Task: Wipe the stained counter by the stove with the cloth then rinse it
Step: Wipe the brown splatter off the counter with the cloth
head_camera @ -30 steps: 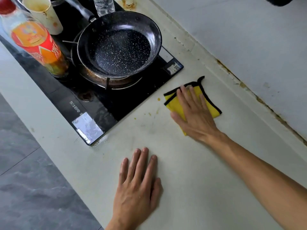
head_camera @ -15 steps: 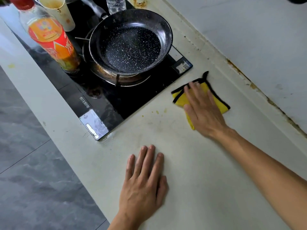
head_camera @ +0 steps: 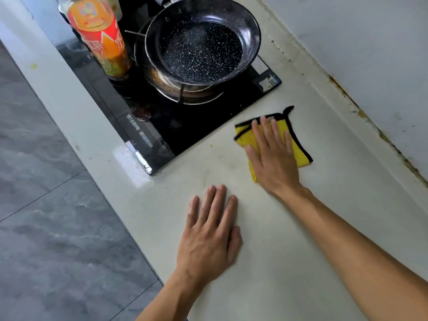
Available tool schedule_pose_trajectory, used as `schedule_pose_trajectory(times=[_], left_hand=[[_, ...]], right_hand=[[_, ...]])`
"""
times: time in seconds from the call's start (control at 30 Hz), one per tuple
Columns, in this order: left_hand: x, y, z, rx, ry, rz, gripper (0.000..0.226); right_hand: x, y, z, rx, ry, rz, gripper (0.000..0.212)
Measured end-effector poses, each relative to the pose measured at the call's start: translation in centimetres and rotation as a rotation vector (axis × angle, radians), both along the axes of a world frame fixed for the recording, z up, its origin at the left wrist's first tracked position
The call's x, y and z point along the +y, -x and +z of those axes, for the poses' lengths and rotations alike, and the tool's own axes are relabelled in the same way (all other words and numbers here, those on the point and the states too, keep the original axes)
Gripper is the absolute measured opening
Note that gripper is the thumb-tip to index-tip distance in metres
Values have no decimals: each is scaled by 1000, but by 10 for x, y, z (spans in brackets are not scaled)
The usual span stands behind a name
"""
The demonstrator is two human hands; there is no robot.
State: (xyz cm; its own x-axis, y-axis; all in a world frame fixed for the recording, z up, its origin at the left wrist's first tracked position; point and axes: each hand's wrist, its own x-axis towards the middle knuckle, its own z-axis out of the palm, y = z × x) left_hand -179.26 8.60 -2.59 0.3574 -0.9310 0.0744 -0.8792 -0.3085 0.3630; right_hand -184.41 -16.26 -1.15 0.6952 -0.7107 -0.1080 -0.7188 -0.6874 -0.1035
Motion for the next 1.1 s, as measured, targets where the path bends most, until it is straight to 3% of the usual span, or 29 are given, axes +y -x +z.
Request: schedule_pose_trajectory(times=[0.1,0.27,0.37,0.53,0.73,0.8,0.97,1.1], left_hand=[[1,-1,-1,5,-8,0,61],[3,-6,7,6,-5,-30,58],[20,-8,10,41,-24,19,61],[59,-5,4,28,-56,106,64],[60,-3,-5,7,-32,97,66],[60,0,-6,23,-17,107,67],[60,-2,-7,24,-1,121,67],[61,-4,-7,34,1,117,69]], right_hand=[[23,-44,-2,-14,-21,-126,71],[58,-3,-3,9,-93,228,69],[60,10,1,47,-90,85,69],[76,-51,2,1,-56,-152,73],[94,14,2,37,-59,369,72],[82,24,1,31,-35,311,72],[82,-43,-5,-39,-2,-72,73],[103,-15,-5,-41,-38,199,84]])
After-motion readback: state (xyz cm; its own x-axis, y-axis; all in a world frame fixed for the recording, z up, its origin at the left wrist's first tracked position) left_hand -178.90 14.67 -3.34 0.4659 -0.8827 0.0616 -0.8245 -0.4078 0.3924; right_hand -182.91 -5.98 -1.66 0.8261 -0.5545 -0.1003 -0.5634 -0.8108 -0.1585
